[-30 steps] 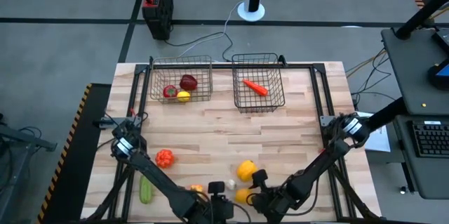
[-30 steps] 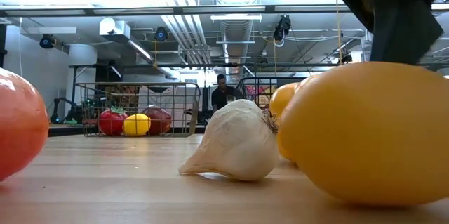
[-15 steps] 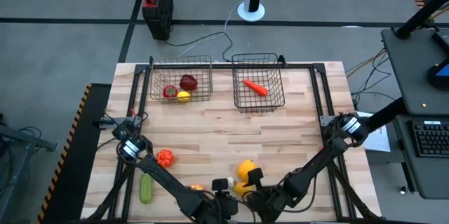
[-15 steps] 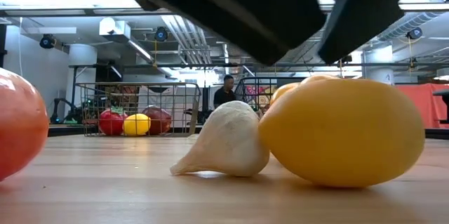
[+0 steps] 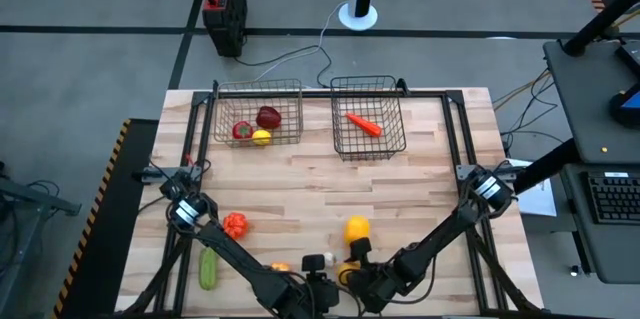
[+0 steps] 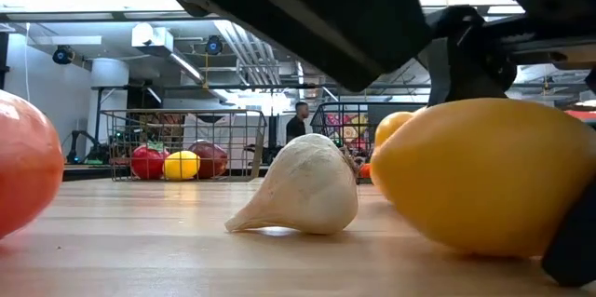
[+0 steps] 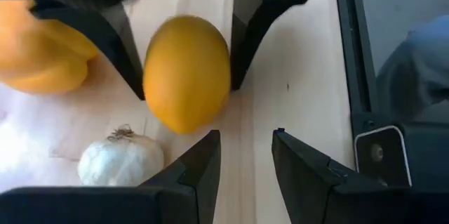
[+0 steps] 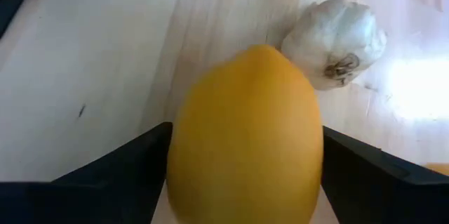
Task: Sort produce into baskets
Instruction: Put the lemon into the gold wire basket
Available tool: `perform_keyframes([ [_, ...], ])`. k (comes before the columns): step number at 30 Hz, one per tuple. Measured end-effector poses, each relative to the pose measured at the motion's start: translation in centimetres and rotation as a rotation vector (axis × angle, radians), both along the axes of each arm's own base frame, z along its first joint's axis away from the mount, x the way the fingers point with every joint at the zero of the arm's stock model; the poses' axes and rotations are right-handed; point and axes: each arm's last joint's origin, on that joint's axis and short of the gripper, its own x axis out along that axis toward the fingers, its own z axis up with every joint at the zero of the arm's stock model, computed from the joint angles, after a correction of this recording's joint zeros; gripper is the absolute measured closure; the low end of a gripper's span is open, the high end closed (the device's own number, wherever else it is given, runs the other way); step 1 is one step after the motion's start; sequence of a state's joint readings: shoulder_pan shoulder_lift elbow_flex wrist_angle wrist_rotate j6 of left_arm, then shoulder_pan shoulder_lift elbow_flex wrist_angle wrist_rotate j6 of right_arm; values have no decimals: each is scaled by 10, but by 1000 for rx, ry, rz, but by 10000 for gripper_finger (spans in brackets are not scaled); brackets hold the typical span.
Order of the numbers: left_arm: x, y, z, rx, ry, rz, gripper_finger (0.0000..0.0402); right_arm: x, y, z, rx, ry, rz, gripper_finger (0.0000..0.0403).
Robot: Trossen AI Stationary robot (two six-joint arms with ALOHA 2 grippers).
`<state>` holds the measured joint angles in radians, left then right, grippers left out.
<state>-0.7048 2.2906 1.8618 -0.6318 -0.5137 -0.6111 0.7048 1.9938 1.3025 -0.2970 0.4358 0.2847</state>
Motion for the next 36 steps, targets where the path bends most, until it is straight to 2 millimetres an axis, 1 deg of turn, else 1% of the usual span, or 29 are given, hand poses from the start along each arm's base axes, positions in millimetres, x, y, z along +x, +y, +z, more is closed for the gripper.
perform_keyframes([
  [5, -1, -1, 3, 31, -12, -13, 287, 0, 0, 2, 9, -2, -9, 112],
  [8, -5, -1, 11, 76, -30, -22, 287, -1, -1, 7, 13, -12, -11, 130],
  [12, -15, 4, 32, 141, -42, -14, 287, -1, -2, 11, 20, -19, -11, 153],
  [17, -32, 15, 62, 243, -57, 15, 287, -1, -2, 15, 40, -29, -27, 148],
  [20, -39, 23, 84, 266, -86, 23, 287, -1, -1, 26, 71, -54, -23, 146],
  [24, -47, 32, 113, 263, -137, 3, 287, -3, -3, 50, 94, -104, 17, 151],
  [30, -61, 48, 153, 349, -223, -1, 287, -7, -12, 83, 47, -181, 85, 151],
  [33, -68, 57, 162, 360, -237, -5, 287, -6, -23, 97, 19, -211, 109, 151],
  [36, -75, 65, 158, 380, -238, 8, 287, -5, -38, 108, -19, -239, 129, 151],
])
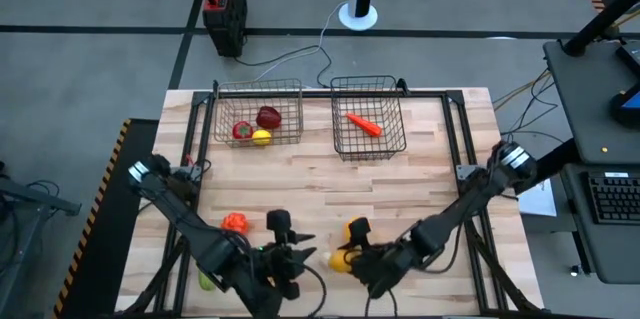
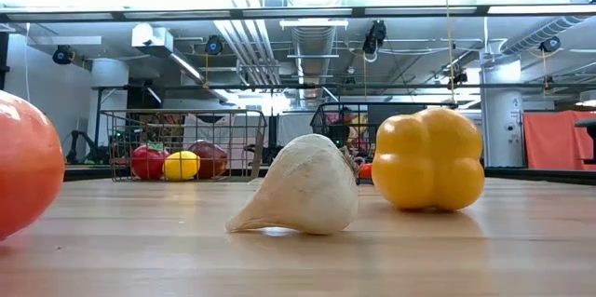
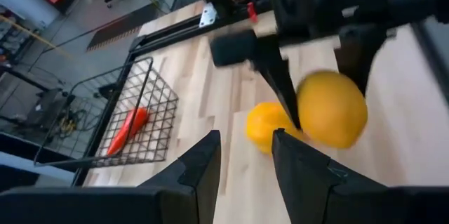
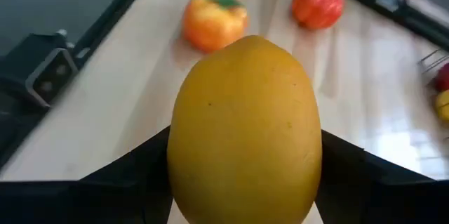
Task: Sort produce into baskets
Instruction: Put the lemon into the gold wire basket
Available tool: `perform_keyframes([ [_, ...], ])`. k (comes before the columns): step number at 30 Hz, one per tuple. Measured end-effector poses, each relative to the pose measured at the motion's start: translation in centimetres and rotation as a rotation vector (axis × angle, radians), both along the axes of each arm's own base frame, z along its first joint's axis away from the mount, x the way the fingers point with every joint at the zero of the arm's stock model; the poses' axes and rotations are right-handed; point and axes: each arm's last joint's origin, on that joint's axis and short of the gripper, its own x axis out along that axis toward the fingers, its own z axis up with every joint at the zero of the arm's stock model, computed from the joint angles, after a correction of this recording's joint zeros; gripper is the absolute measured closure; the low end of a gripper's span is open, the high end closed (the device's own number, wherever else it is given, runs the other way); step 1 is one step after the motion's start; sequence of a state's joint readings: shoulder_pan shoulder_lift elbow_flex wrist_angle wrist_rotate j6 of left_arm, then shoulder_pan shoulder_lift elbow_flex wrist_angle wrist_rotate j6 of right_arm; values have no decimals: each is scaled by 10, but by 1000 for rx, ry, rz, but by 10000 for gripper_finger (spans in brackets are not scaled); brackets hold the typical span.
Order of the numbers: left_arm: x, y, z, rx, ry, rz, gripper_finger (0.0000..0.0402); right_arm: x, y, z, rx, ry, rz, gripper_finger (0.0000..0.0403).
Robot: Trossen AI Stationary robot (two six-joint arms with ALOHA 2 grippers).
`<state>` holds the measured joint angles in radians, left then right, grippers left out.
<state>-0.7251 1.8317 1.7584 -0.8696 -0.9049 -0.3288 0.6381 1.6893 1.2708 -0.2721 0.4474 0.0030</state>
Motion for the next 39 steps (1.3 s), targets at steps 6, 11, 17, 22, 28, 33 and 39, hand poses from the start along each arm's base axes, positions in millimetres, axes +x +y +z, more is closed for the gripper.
perform_keyframes([
  [6, -11, 27, -34, -32, -51, 26, 287, 5, -47, 1, -58, -51, -19, 151],
  [11, -7, 58, -55, -123, -141, -60, 287, 6, -93, -5, -43, -96, -46, 151],
  [17, -15, 95, -70, -160, -182, -32, 287, -3, -130, -11, -19, -96, -121, 150],
  [22, -18, 109, -57, -251, -303, 32, 287, -11, -138, -11, -12, -106, -161, 150],
  [28, -7, 134, -57, -397, -261, -19, 242, -8, -138, -2, 11, -184, -186, 150],
  [33, 2, 149, -62, -347, -217, -59, 172, -6, -140, -6, -45, -195, -244, 150],
  [39, 6, 158, -64, -265, -193, -70, 103, 0, -141, -12, -65, -211, -278, 150],
])
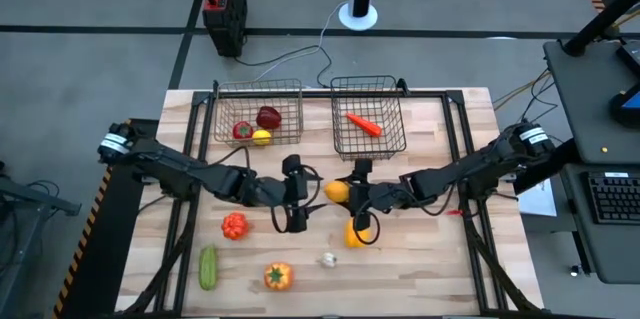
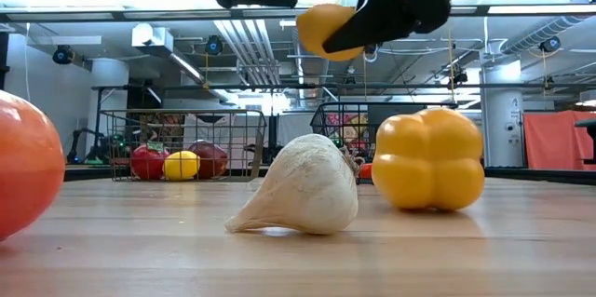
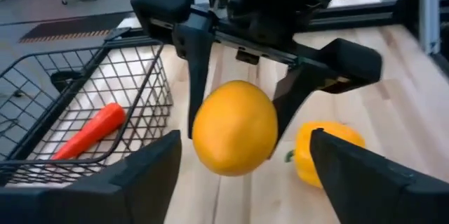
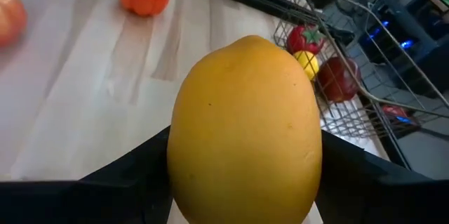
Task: Sort produce into baskets
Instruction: Put the lemon into the gold wire basket
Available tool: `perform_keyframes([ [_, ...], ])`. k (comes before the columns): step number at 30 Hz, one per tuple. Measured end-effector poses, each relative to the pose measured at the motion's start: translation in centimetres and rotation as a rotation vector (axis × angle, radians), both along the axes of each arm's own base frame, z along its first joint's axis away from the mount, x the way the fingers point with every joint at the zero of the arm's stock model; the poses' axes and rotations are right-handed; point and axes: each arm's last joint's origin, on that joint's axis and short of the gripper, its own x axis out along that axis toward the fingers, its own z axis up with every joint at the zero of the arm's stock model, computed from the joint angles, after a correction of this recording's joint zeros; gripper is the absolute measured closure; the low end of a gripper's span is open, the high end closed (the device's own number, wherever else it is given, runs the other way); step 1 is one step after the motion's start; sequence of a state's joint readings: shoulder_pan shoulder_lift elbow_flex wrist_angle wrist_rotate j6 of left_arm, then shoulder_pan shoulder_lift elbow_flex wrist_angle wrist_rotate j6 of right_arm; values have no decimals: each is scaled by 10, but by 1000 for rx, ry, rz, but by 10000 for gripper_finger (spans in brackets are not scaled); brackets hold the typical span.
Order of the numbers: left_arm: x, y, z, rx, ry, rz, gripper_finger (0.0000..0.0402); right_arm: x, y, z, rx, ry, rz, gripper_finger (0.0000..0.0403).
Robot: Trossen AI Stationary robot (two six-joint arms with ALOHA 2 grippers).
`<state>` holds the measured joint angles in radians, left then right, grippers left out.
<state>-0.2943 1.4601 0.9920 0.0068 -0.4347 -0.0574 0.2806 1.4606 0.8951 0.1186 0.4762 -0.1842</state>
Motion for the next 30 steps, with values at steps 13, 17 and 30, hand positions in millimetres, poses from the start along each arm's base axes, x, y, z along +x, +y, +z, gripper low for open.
perform_keyframes([
  [13, 19, 14, -22, 31, 38, -41, 76, 6, 0, -4, -14, -17, -11, 149],
  [17, 22, 20, -24, 24, 25, -39, 83, 6, 0, -3, -14, -28, -9, 149],
  [30, 23, 28, -39, -15, -16, -58, 91, 6, 0, -4, -18, -20, -8, 149],
])
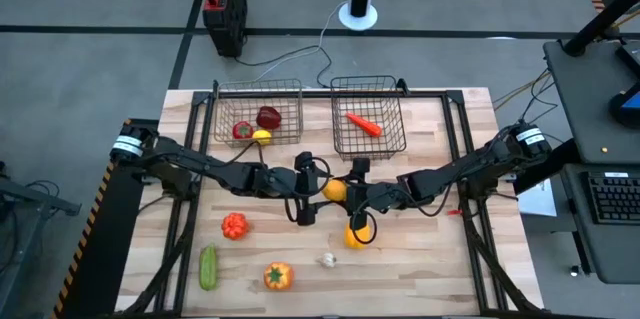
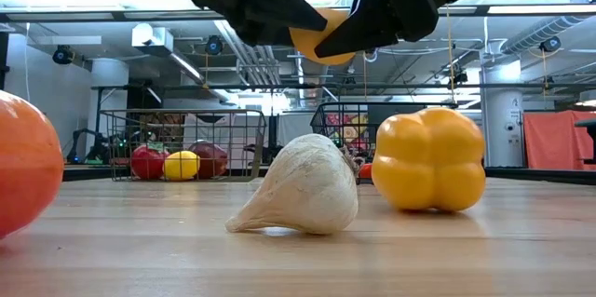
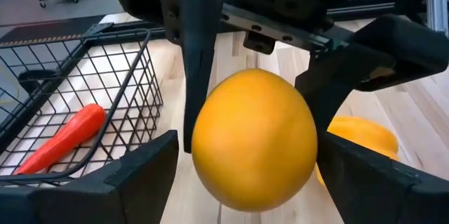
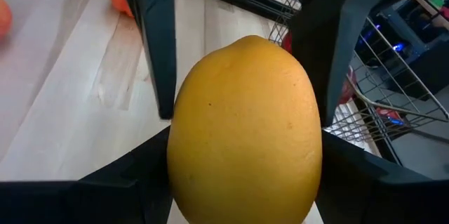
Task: Sort produce into baskets
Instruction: Put the lemon into the gold wire basket
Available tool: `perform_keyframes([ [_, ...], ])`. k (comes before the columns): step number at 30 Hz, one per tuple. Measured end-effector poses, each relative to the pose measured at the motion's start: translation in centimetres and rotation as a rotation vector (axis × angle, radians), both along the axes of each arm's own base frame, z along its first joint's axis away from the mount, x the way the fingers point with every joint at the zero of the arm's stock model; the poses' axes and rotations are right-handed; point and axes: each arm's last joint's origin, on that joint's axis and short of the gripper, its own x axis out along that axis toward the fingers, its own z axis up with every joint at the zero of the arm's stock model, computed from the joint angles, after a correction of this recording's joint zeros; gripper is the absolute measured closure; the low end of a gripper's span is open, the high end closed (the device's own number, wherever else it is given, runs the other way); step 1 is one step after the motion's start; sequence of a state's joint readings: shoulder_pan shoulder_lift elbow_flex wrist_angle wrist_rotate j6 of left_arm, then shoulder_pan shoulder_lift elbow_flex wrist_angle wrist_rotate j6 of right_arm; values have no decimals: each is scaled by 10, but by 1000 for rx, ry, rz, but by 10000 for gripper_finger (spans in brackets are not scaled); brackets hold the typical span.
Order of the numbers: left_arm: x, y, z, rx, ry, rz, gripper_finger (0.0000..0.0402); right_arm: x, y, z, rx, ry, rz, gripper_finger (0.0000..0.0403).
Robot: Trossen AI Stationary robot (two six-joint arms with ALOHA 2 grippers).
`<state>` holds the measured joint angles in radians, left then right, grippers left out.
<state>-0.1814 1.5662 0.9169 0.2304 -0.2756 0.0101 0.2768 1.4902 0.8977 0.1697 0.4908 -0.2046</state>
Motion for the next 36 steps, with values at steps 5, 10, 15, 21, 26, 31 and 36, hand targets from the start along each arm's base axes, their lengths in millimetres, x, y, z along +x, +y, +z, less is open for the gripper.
perform_keyframes([
  [5, 4, -1, -4, 5, -10, -3, 91, 1, 0, 2, -3, -3, 3, 149],
  [10, 5, -1, -6, 11, -11, -9, 91, 1, 0, 1, -5, 3, 3, 149],
  [15, 6, -2, -4, 31, -25, -44, 113, 1, 1, 1, -5, 2, 3, 149],
  [21, 6, -1, -5, 46, -19, -40, 174, 0, 0, 1, 0, 3, -8, 150],
  [26, 6, -1, -5, 47, -20, -36, 174, 0, 0, 1, -3, 7, -6, 149],
  [31, 6, -1, -5, 39, -19, -47, 174, 0, 0, 0, 13, 13, -2, 133],
  [36, 6, -1, -5, 38, -19, -45, 174, 0, 0, 0, 27, 10, -7, 103],
])
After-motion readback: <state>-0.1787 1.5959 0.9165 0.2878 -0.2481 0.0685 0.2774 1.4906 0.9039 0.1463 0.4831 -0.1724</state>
